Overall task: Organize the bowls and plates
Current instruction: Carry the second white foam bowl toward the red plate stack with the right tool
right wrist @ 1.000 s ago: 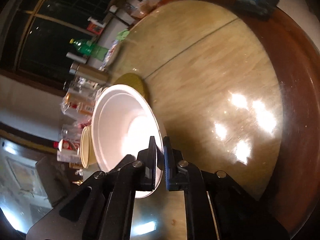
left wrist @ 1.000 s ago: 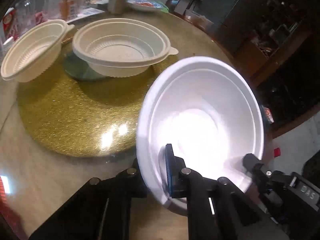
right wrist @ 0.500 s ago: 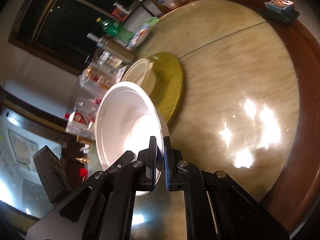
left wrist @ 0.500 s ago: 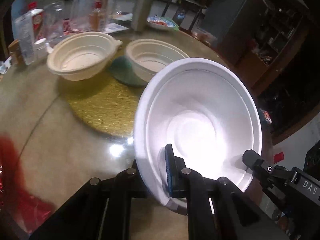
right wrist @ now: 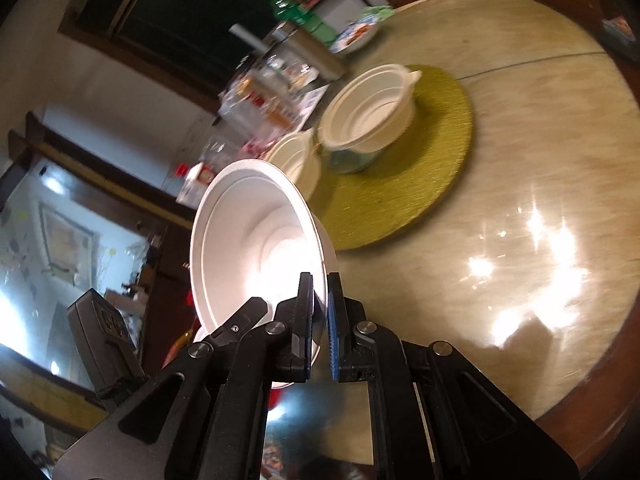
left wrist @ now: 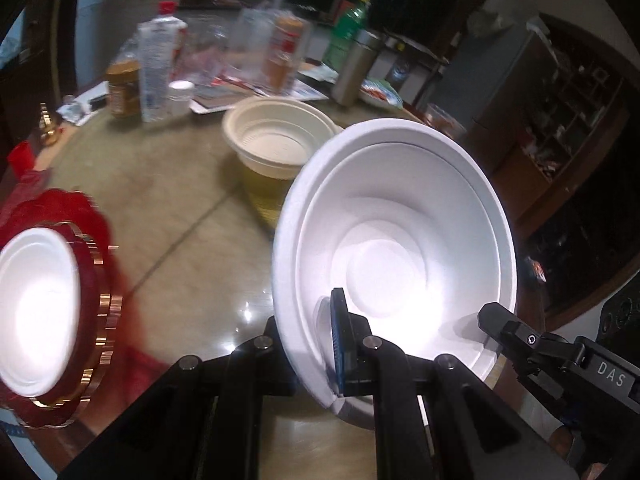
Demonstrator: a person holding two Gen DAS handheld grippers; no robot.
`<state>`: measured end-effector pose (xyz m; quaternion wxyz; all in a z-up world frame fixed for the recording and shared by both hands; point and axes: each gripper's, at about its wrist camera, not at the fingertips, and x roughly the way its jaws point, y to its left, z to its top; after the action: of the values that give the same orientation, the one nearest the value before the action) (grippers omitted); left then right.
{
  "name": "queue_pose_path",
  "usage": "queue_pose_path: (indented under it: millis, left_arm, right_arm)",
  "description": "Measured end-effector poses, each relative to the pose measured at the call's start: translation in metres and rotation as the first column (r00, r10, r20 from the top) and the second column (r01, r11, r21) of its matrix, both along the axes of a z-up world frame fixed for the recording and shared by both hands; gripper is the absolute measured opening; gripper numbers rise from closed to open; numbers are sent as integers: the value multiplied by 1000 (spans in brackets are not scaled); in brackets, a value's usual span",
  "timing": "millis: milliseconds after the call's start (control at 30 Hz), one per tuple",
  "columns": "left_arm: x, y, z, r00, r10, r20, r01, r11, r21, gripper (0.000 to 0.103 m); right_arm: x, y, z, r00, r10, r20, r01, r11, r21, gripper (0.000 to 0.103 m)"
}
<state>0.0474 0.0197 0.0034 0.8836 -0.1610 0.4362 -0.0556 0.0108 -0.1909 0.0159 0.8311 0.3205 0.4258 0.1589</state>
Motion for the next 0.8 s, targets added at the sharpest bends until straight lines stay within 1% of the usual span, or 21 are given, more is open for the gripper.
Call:
queue_pose_path:
  millis: [233,367,467,633,733,800]
  left_arm:
    - [-25,45,17,994,89,59,-88,996,-18,11]
    - [-46,78,25,982,162,97,-161,987,-26,11]
    - [-62,101,27,969,221,113,-219,975,-31,11]
    - [-80,140,17,946,309,95,-307,951,-31,11]
    - [-87,161,9,933,354,70,-352,935,-36,11]
    - [-90,173,2,923,381,50,-379,925,-42,11]
  right_arm:
    - [-2,50,17,994,100,44,-100,995,-10,6]
    - [-1,78,21,985,164,51,-163,987,-11,6]
    - [0,109,19,972,230,48,-230,973,-9,6]
    - [1,156,13,947,320,32,-320,947,-14,6]
    - [2,188,2,928,374,3,-373,927,-19,6]
    - [4,200,-4,919,394,-15,-394,919,-20,6]
